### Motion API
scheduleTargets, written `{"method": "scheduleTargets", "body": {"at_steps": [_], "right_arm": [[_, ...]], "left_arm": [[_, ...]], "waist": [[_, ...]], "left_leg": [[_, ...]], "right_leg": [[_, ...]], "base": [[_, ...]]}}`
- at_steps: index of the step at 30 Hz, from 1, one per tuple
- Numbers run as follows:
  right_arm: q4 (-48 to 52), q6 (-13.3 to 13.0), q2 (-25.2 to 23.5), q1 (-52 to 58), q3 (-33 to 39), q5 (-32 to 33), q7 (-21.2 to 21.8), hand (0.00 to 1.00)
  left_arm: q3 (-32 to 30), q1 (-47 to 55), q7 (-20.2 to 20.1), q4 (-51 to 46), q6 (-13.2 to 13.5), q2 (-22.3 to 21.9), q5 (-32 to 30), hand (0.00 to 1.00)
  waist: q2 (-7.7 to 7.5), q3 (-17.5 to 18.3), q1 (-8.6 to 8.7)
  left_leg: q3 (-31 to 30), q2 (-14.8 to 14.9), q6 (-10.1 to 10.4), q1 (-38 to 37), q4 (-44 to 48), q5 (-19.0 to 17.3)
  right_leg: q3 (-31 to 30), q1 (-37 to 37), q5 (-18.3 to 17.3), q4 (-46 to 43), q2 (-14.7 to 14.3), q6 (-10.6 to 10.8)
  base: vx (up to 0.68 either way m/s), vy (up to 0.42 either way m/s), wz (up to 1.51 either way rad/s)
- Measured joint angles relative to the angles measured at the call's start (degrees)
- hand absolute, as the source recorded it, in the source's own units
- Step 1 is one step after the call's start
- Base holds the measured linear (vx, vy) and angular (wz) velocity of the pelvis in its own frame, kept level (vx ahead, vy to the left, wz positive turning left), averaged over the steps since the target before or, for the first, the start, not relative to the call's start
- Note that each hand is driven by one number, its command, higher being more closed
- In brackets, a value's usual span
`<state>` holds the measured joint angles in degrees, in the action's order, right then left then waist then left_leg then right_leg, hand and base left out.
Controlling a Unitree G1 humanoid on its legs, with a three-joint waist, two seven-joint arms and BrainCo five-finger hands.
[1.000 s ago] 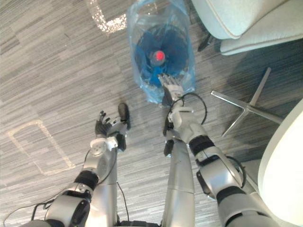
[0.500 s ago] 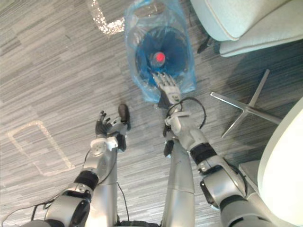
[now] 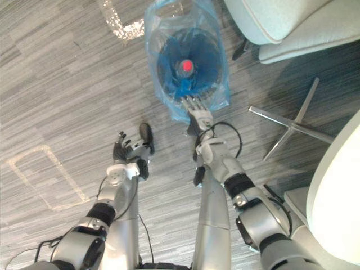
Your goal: Gather rubbish on tea table into small bin, then transfer packed bag to large trash can.
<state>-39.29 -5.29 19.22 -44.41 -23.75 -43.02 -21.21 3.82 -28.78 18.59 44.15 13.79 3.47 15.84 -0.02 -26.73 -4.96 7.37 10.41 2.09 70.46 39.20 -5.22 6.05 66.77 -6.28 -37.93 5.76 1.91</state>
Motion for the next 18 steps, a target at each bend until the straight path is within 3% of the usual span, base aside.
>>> {"method": "scheduleTargets", "body": {"at_steps": [11,12,18], "right_arm": [[-9.66,4.97,-4.74,-6.98,5.94,-2.00,-3.40,0.00],[-9.99,5.36,-4.92,-7.27,6.71,-2.01,-3.81,1.00],[-14.30,8.15,-5.95,-9.77,10.15,-2.03,-4.72,1.00]], "left_arm": [[-2.49,-1.08,0.22,-0.25,1.12,-1.32,1.28,0.00],[-2.80,-1.10,0.23,-0.34,1.21,-1.50,1.30,0.00],[-2.91,-1.63,0.24,-0.79,1.80,-2.68,1.83,0.00]], "waist": [[0.04,0.02,-0.55],[0.07,0.04,-0.56],[0.13,0.06,-1.11]], "left_leg": [[-0.64,-0.49,0.13,2.13,-0.19,0.35],[-0.85,-0.60,0.19,2.27,-0.30,0.45],[-2.55,-2.01,0.51,3.17,-1.30,1.60]], "right_leg": [[0.45,2.29,-0.32,-0.98,0.34,-0.24],[0.68,2.34,-0.38,-1.00,0.41,-0.30],[2.17,3.27,-1.39,-2.55,1.59,-0.82]], "base": [[0.00,-0.003,0.03],[0.01,-0.007,0.17],[0.01,-0.010,0.20]]}}
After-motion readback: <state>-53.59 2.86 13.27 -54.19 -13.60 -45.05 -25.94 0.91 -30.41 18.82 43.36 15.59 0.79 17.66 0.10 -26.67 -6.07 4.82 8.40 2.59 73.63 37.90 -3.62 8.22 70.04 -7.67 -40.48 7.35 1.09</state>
